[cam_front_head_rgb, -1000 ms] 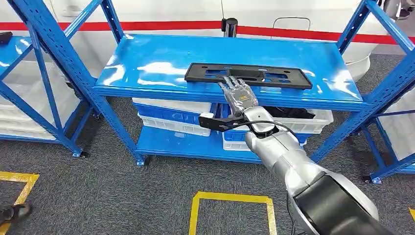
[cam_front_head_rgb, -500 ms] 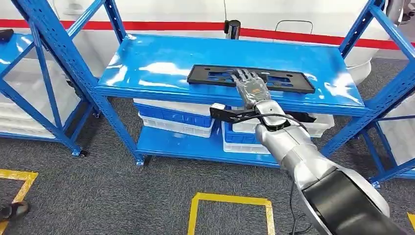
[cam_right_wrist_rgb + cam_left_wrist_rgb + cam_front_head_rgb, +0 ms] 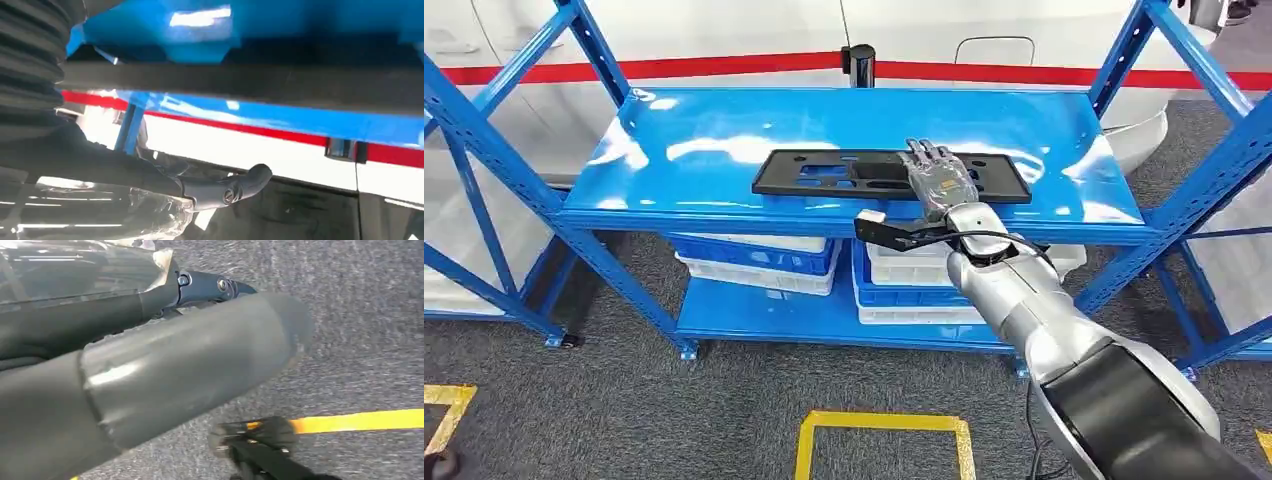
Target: Take the parts from the cabinet and place them on the table.
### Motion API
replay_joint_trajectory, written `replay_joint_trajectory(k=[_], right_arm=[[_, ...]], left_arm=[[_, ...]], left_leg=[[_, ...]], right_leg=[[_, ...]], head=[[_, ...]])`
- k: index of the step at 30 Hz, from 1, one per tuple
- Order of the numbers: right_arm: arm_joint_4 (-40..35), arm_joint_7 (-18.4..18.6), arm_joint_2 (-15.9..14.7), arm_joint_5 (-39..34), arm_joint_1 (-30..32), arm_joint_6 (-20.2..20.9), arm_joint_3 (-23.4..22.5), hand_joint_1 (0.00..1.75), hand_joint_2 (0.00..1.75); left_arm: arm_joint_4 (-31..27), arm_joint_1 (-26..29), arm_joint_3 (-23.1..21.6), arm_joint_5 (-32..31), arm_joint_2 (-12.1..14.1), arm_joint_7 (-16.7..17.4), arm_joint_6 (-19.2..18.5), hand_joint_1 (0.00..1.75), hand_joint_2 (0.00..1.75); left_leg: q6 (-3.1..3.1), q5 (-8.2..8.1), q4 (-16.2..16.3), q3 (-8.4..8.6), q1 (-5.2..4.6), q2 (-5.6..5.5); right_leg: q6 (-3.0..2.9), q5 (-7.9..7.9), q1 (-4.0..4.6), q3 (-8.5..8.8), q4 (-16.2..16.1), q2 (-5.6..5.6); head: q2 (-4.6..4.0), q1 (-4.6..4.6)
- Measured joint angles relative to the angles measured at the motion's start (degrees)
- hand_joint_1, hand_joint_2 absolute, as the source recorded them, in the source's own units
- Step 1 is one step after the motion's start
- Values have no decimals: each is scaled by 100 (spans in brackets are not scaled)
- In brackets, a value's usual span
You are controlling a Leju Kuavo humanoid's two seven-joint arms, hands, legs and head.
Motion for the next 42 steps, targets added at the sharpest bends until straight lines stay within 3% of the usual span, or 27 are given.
replay_joint_trajectory(k=[1, 2, 3, 6, 7, 8, 11, 12, 13, 14, 17, 18, 19, 20, 22, 24, 27, 28, 30, 32, 33, 34, 36, 37, 38, 39, 42], right_arm=[[0, 0, 15, 2, 1, 4, 2, 0, 175], [13, 0, 17, 4, 23, 9, 2, 0, 175], [24, 0, 24, 4, 8, 11, 2, 0, 175], [20, 17, 33, 33, 13, 7, 2, 0, 175], [13, 22, 24, 37, 10, 0, -9, 0, 175], [13, 26, 15, 37, -13, -9, -24, 171, 175], [15, 31, -37, 35, 0, -70, -70, 162, 175], [15, 6, -77, 33, 34, -79, -88, 147, 175], [15, -44, -98, 24, 63, -103, -103, 141, 175], [15, -87, -109, 15, 80, -122, -120, 124, 175], [13, -214, -149, -37, 86, -289, -212, 119, 175], [13, -253, -173, -61, 91, -321, -223, 119, 175], [-2, -313, -157, -77, 85, -339, -232, 119, 175], [-32, -365, -153, -107, 126, -345, -258, 119, 175], [-52, -415, -177, -138, 120, -350, -335, 119, 175], [-109, -426, -170, -149, 86, -356, -374, 119, 175], [-125, -450, -173, -149, 95, -358, -391, 119, 175], [-125, -450, -175, -149, 109, -358, -402, 119, 175], [-127, -450, -175, -149, 111, -358, -415, 127, 175], [-144, -450, -177, -149, 101, -361, -420, 140, 175], [-153, -470, -177, -157, 96, -367, -424, 148, 175], [-160, -496, -181, -168, 91, -372, -435, 164, 175], [-192, -617, -188, -206, 85, -404, -483, 164, 175], [-219, -673, -190, -221, 73, -409, -498, 164, 175], [-245, -724, -210, -236, 68, -413, -512, 166, 175], [-265, -807, -256, -265, 54, -413, -522, 164, 175], [-330, -1050, -267, -341, -1, -413, -540, 168, 175]], left_arm=[[4, 3, 2, 9, 4, 0, -4, 0, 0], [22, 8, 2, 13, 40, 0, -4, 0, 0], [31, 7, 0, 13, 26, -9, -4, 0, 0], [33, -10, 4, 15, 31, -26, 11, 0, 0], [28, -10, 4, 15, 17, -43, 7, 0, 0], [28, -5, 7, 20, 11, -93, -15, 0, 0], [28, -35, 11, 74, -9, -536, -131, 0, 0], [28, -38, 9, 74, -28, -702, -92, 0, 0], [28, -42, 11, 83, -53, -838, -26, 0, 0], [28, -38, 15, 96, -68, -932, 15, 0, 0], [28, -46, 35, 127, -99, -1154, 66, 0, 0], [30, -58, 46, 131, -81, -1189, 85, 0, 0], [28, -74, 46, 133, -83, -1237, 101, 0, 0], [31, -75, 48, 136, -94, -1272, 114, 0, 0], [31, -68, 59, 135, -98, -1303, 133, 0, 0], [31, -81, 72, 142, -107, -1320, 149, 0, 0], [31, -84, 92, 142, -111, -1329, 149, 0, 0], [31, -83, 92, 142, -116, -1329, 149, 0, 0], [31, -75, 94, 142, -118, -1329, 149, 0, 0], [28, -82, 94, 144, -120, -1329, 149, 0, 0], [29, -84, 103, 161, -105, -1318, 161, 0, 0], [28, -86, 107, 168, -111, -1316, 182, 0, 0], [28, -82, 125, 168, -114, -1456, 427, 0, 0], [28, -80, 136, 168, -114, -1574, 573, 0, 175], [28, -80, 151, 168, -124, -1697, 676, 0, 175], [28, -86, 160, 168, -129, -1852, 704, 0, 175], [28, -82, 177, 162, -129, -2171, 469, 0, 175]], left_leg=[[146, 420, -565, 125, -74, -33], [272, 375, -582, 186, -84, -29], [315, 364, -630, 236, -129, -36], [418, 262, -1067, 508, -192, -18], [401, 308, -1197, 706, -105, -14], [384, 314, -1249, 790, -112, -12], [341, 250, -1261, 872, -55, -26], [280, 203, -1260, 902, -37, -47], [233, 162, -1258, 947, -12, -58], [195, 128, -1256, 991, 10, -60], [4, -54, -1140, 1088, 88, -58], [-61, -115, -1103, 1095, 70, -48], [-94, -153, -1072, 1048, 45, -38], [-106, -182, -1053, 1047, 54, -9], [-158, -216, -1022, 1036, 83, -19], [-200, -358, -645, 881, 94, -14], [-236, -913, 625, 102, 93, -18], [-218, -933, 819, -74, 91, -18], [-113, -559, 406, -12, 67, -18], [62, 15, -578, 423, -4, -19], [128, 102, -832, 523, -51, -35], [115, -17, -836, 512, -86, -20], [146, 58, -852, 520, -110, -40], [166, 85, -869, 530, -108, -41], [167, 211, -1009, 620, -10, -20], [167, 222, -1046, 643, -44, -15], [203, 235, -1034, 629, -59, -12]], right_leg=[[-9, -61, 18, 116, -24, 6], [-12, -87, -24, 129, -111, 4], [33, -89, 5, 228, -161, 12], [199, 6, 7, 347, -214, -8], [188, -59, 45, 282, -169, -15], [212, -92, 15, 254, 26, -39], [263, -424, -19, -527, 1202, -41], [249, -550, -45, -784, 1477, -45], [275, -501, -82, -910, 1472, -50], [381, -329, -115, -901, 1263, -54], [735, 641, -250, -476, -206, -159], [623, 495, -178, -551, -142, -181], [423, 453, -166, -511, -122, -195], [329, 576, -214, -531, -101, -167], [242, 573, -218, -519, -45, -141], [218, 555, -206, -497, -57, -120], [164, 519, -157, -488, -57, -103], [151, 510, -130, -481, -57, -98], [131, 496, -86, -455, -57, -85], [128, 494, -57, -425, -64, -80], [131, 492, -53, -415, -64, -78], [134, 492, -41, -416, -82, -73], [163, 480, -55, -421, -85, -75], [192, 488, -47, -407, -110, -74], [221, 469, 5, -472, -38, -80], [213, 354, -10, -539, 122, -92], [137, -178, -27, -1123, 1373, -96]], head=[[0, 4], [0, 51], [0, 79], [0, -2], [0, -20], [-2, -20], [0, -7], [0, -11], [0, 0], [0, 4], [0, 22], [-2, 50], [0, 72], [0, 3], [0, -9], [0, -15], [0, -31], [0, -31], [0, -33], [0, -31], [0, -13], [0, -11], [0, -26], [0, -26], [0, -20], [0, -6], [0, 11]])
